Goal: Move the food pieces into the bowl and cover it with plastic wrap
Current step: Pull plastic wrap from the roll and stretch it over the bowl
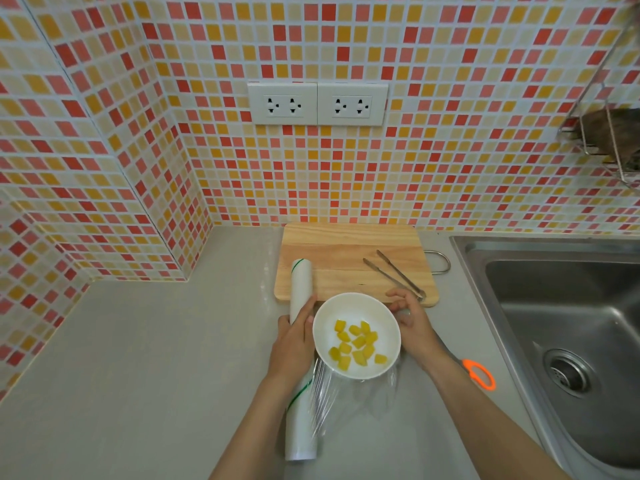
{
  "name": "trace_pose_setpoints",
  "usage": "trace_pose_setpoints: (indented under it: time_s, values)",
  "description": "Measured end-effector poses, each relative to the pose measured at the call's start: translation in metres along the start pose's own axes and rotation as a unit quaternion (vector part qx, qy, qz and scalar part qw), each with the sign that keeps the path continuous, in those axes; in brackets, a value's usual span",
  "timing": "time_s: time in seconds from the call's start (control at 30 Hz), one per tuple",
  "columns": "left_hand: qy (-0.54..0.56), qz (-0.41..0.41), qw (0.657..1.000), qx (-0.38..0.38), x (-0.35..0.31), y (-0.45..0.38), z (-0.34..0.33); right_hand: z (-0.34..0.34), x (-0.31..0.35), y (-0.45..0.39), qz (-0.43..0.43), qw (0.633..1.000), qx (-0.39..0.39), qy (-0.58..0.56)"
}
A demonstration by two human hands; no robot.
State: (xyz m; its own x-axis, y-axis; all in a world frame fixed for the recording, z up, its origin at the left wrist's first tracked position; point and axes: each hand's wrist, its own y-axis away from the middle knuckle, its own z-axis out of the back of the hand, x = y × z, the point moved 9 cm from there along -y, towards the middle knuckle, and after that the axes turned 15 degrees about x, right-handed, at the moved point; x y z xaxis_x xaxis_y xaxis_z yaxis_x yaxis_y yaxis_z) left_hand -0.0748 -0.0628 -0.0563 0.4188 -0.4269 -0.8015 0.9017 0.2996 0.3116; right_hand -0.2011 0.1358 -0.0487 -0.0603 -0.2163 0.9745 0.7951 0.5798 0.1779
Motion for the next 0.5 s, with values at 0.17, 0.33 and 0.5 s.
trace_pose_setpoints:
  time_s: [0.17, 0.33, 0.5]
  values:
    - [-0.001, 0.001, 1.0, 0.003, -0.001, 0.001, 0.0, 0.0, -0.002, 0.0, 0.022, 1.0, 0.001, 0.002]
    - [0.002, -0.001, 1.0, -0.001, -0.001, 0.001, 0.0, 0.002, 0.002, -0.001, 0.024, 0.996, -0.006, 0.087]
    - [0.007, -0.007, 1.0, -0.005, 0.002, 0.0, 0.0, -0.002, 0.009, 0.003, 0.046, 0.961, 0.039, 0.272]
